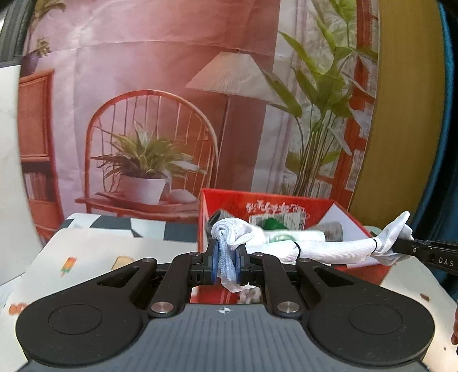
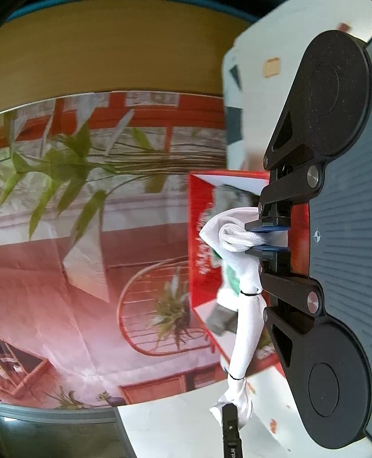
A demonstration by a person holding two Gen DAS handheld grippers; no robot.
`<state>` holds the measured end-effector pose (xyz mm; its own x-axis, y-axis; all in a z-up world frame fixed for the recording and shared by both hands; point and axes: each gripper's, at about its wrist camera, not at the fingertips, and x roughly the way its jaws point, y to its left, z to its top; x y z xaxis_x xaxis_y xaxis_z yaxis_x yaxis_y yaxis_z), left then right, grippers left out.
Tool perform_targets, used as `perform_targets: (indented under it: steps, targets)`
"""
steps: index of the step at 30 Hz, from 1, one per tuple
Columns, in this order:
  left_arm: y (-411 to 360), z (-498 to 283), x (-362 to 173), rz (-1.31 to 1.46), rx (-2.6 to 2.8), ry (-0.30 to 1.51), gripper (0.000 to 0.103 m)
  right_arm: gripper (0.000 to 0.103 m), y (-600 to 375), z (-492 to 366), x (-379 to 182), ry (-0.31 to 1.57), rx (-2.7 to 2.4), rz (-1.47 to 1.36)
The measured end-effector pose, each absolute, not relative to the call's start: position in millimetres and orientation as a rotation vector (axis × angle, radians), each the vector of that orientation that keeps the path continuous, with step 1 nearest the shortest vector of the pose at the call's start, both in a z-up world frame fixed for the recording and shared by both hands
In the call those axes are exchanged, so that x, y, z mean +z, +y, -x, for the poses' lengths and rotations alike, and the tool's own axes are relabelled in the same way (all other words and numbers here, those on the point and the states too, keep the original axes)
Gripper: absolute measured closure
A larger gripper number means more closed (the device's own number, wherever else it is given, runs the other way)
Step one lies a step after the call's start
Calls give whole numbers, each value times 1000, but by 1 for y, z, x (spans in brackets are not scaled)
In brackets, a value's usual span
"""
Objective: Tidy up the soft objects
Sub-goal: 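Lower the white cloth into the red box and open both grippers, then move both grippers down to the black dotted-grip glove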
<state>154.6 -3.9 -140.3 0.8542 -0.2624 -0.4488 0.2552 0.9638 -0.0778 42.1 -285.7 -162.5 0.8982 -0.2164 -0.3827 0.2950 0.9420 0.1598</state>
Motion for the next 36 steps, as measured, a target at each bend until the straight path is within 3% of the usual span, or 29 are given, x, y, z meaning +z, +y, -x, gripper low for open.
perform_targets:
  steps: [9,24,25,27,28,29,32,36]
  targets:
    - [-38,-220,-151,-97,-294,622,90,94,-319,-107,-161,528,-286,-195]
    - [-61,-245,-183,-190,-292,724,88,94,-321,-141,-201,672,-279,-210]
    - [-60,-245,-182,-183,-294,718,81,93,-320,-141,-200,675,-279,-207]
    - [-56,-244,-179,-162,-300,702,51,90,-318,-141,-199,672,-275,-201]
    - [-54,-242,-177,-151,-305,688,29,84,-317,-140,-197,663,-277,-199]
    - [-52,-239,-175,-141,-308,669,18,81,-317,-138,-195,647,-279,-202]
    - [-48,-230,-167,-121,-324,632,10,68,-315,-129,-189,595,-277,-220]
    - [-42,-214,-161,-119,-319,621,1,36,-308,-115,-179,534,-258,-237]
